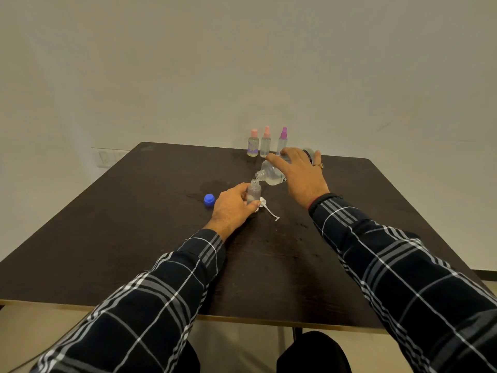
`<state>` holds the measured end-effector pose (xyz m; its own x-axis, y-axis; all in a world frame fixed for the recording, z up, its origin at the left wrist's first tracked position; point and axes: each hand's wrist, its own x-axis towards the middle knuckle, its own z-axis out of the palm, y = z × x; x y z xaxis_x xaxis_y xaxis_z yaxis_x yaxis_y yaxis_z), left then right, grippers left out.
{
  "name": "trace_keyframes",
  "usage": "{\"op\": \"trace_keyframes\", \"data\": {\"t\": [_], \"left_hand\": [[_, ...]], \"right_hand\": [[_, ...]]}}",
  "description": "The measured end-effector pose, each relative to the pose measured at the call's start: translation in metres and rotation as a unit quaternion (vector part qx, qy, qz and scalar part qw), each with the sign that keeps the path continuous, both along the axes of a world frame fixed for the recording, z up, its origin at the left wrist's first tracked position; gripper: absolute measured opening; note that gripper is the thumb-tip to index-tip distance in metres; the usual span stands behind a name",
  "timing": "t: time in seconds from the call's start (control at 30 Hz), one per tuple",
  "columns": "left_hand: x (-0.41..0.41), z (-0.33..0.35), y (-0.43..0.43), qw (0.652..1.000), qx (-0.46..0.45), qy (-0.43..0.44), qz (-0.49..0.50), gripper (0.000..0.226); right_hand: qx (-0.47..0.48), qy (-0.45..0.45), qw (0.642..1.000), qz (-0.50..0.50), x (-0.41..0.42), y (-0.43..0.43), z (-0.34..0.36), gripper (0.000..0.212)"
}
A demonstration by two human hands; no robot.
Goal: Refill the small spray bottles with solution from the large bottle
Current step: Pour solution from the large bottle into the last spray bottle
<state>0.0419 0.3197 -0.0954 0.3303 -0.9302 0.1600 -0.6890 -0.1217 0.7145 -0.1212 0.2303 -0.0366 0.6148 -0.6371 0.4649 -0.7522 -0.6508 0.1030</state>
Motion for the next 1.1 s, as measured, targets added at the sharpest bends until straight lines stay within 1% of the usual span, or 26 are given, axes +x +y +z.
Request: {"op": "trace_keyframes", "data": {"t": [0.2, 0.47, 0.63, 0.7, 0.8, 0.93, 1.1], "left_hand": [[0.000, 0.000, -0.001, 1.000, 0.003, 0.001, 0.000, 0.049], [0.000, 0.001, -0.001, 1.000, 0.003, -0.005, 0.004, 0.052], [0.000, 0.000, -0.002, 1.000, 0.006, -0.003, 0.000, 0.053], [0.000, 0.000, -0.002, 1.000, 0.006, -0.006, 0.000, 0.053], [0.000, 0.000, -0.002, 1.000, -0.003, -0.015, 0.001, 0.052], [0.001, -0.002, -0.002, 1.000, -0.007, -0.020, 0.002, 0.049], [0.002, -0.002, -0.004, 1.000, -0.002, -0.020, 0.000, 0.048]], "right_hand": [[0.002, -0.008, 1.000, 0.003, 0.000, 0.001, 0.000, 0.078], [0.005, 0.006, 1.000, -0.006, -0.001, 0.003, 0.002, 0.078], [0.039, -0.005, 0.999, -0.013, 0.000, -0.001, -0.003, 0.082], [0.075, -0.044, 0.996, -0.015, 0.000, -0.003, -0.010, 0.080], [0.138, -0.152, 0.979, 0.004, 0.001, -0.006, -0.022, 0.075], [0.236, -0.287, 0.928, 0.039, 0.004, -0.009, -0.023, 0.072], [0.289, -0.381, 0.877, 0.041, 0.003, -0.006, -0.025, 0.078]]}}
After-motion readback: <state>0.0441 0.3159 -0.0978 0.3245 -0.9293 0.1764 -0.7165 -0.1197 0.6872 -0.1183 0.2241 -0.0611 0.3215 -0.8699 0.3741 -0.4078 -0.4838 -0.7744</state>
